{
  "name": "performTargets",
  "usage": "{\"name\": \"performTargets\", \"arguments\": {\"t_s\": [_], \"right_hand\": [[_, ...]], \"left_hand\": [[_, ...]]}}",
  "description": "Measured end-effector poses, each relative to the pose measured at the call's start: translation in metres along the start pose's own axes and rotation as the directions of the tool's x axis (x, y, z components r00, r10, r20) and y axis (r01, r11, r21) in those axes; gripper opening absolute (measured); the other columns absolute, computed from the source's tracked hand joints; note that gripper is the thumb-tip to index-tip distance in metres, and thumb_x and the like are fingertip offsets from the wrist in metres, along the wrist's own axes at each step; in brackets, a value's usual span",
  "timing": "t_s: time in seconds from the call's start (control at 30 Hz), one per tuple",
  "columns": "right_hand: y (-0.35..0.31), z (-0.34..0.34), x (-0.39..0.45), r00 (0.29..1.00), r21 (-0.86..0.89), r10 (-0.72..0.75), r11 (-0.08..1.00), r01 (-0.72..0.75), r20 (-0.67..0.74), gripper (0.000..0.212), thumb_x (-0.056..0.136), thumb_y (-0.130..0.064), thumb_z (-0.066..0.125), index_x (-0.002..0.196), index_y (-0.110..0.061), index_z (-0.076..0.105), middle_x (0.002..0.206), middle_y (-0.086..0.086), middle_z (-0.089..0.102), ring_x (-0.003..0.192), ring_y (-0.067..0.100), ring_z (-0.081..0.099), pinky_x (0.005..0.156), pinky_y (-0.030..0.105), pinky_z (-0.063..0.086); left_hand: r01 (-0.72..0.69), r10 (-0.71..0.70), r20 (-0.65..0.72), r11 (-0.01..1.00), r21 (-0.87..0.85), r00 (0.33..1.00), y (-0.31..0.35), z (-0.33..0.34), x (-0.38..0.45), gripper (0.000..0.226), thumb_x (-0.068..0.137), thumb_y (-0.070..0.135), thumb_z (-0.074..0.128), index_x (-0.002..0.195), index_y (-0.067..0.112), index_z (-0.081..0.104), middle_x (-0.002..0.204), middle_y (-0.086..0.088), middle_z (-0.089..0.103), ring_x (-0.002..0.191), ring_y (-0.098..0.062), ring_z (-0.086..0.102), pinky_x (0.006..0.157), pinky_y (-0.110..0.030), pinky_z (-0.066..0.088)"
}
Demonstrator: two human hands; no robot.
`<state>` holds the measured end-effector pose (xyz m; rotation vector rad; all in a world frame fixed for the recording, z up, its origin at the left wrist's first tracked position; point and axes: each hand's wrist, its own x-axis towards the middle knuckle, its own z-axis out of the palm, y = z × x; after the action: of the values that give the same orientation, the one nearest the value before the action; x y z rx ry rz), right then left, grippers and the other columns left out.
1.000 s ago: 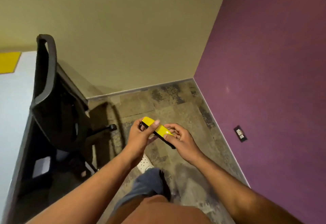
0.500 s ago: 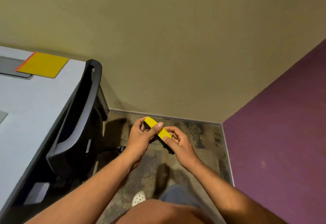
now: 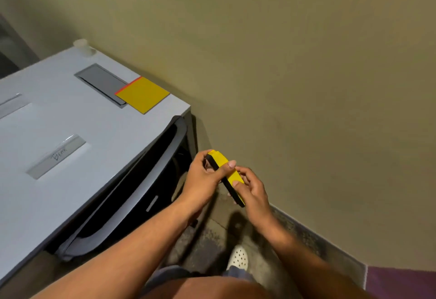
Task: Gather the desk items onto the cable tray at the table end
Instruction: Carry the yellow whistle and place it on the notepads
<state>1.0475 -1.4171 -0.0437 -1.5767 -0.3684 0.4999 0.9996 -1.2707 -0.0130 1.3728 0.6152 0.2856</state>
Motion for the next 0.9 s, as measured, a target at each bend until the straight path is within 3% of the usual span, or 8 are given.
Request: {"name": "performTargets", "arguments": {"t_s": [0.1, 0.17, 0.3, 0.43, 0.6, 0.73, 0.83, 0.9], "right_hand": [[-0.015, 0.002, 0.046, 0.996, 0.029, -0.039, 0.999, 0.037, 0.080, 0.039, 0.084, -0.041, 0.060, 0.120, -0.026, 0.065, 0.100, -0.011, 0.075, 0.088, 0.006, 0.070, 0.072, 0.018, 0.053], [-0.025, 0.010, 0.074, 0.991, 0.044, -0.082, 0.996, 0.078, 0.102, 0.038, 0.086, -0.040, 0.061, 0.120, -0.024, 0.066, 0.100, -0.013, 0.074, 0.087, 0.003, 0.069, 0.073, 0.017, 0.053], [-0.038, 0.032, 0.131, 0.982, 0.053, -0.115, 0.993, 0.108, 0.151, 0.038, 0.089, -0.041, 0.060, 0.123, -0.025, 0.066, 0.107, -0.003, 0.071, 0.095, 0.017, 0.067, 0.080, 0.030, 0.051], [-0.054, 0.068, 0.179, 0.973, 0.011, -0.124, 0.992, 0.124, 0.193, 0.046, 0.086, -0.043, 0.059, 0.124, -0.018, 0.064, 0.107, 0.006, 0.069, 0.093, 0.027, 0.065, 0.079, 0.033, 0.048], [-0.075, 0.104, 0.225, 0.958, -0.041, -0.148, 0.986, 0.163, 0.245, 0.037, 0.086, -0.045, 0.060, 0.120, -0.033, 0.067, 0.104, -0.006, 0.071, 0.091, 0.022, 0.068, 0.075, 0.031, 0.051], [-0.079, 0.131, 0.255, 0.931, -0.126, -0.107, 0.979, 0.160, 0.348, 0.040, 0.086, -0.048, 0.061, 0.123, -0.037, 0.067, 0.108, -0.003, 0.074, 0.090, 0.011, 0.068, 0.073, 0.023, 0.051], [-0.077, 0.153, 0.277, 0.889, -0.220, -0.046, 0.962, 0.163, 0.455, 0.037, 0.090, -0.053, 0.062, 0.125, -0.043, 0.065, 0.104, -0.001, 0.073, 0.085, 0.008, 0.064, 0.075, 0.025, 0.049], [-0.074, 0.167, 0.294, 0.865, -0.273, -0.010, 0.947, 0.169, 0.501, 0.038, 0.094, -0.050, 0.061, 0.130, -0.040, 0.064, 0.114, -0.007, 0.074, 0.101, 0.007, 0.069, 0.088, 0.026, 0.053]], "left_hand": [[-0.035, 0.037, -0.077, 0.999, 0.025, 0.996, 0.022, 0.002, 0.028, 0.049, 0.083, 0.037, 0.090, 0.120, 0.024, 0.060, 0.083, 0.000, 0.067, 0.073, -0.012, 0.064, 0.073, -0.030, 0.054], [-0.065, 0.066, -0.127, 0.998, 0.009, 0.990, 0.037, -0.003, 0.045, 0.051, 0.084, 0.039, 0.089, 0.123, 0.024, 0.059, 0.085, 0.001, 0.068, 0.076, -0.011, 0.066, 0.074, -0.029, 0.055], [-0.126, 0.120, -0.195, 0.992, -0.020, 0.973, 0.062, -0.020, 0.087, 0.051, 0.085, 0.035, 0.089, 0.124, 0.022, 0.060, 0.075, 0.018, 0.066, 0.068, 0.000, 0.062, 0.068, -0.019, 0.053], [-0.145, 0.121, -0.251, 0.986, -0.082, 0.960, 0.084, -0.048, 0.123, 0.050, 0.086, 0.030, 0.089, 0.125, 0.021, 0.060, 0.085, 0.011, 0.072, 0.074, -0.003, 0.068, 0.072, -0.022, 0.055], [-0.184, 0.132, -0.272, 0.967, -0.176, 0.953, 0.101, -0.088, 0.164, 0.054, 0.084, 0.029, 0.090, 0.130, 0.021, 0.061, 0.110, -0.003, 0.078, 0.099, -0.023, 0.078, 0.091, -0.042, 0.063], [-0.167, 0.103, -0.330, 0.971, -0.173, 0.938, 0.102, -0.121, 0.185, 0.059, 0.085, 0.032, 0.089, 0.134, 0.025, 0.058, 0.108, 0.004, 0.076, 0.088, -0.008, 0.075, 0.082, -0.029, 0.062], [-0.140, 0.060, -0.358, 0.969, -0.203, 0.932, 0.097, -0.146, 0.197, 0.059, 0.085, 0.033, 0.088, 0.134, 0.024, 0.058, 0.106, 0.008, 0.076, 0.093, -0.013, 0.077, 0.090, -0.038, 0.064], [-0.134, 0.047, -0.376, 0.969, -0.208, 0.926, 0.095, -0.160, 0.207, 0.066, 0.081, 0.040, 0.088, 0.137, 0.024, 0.056, 0.108, 0.009, 0.076, 0.097, -0.014, 0.077, 0.092, -0.040, 0.063]]}}
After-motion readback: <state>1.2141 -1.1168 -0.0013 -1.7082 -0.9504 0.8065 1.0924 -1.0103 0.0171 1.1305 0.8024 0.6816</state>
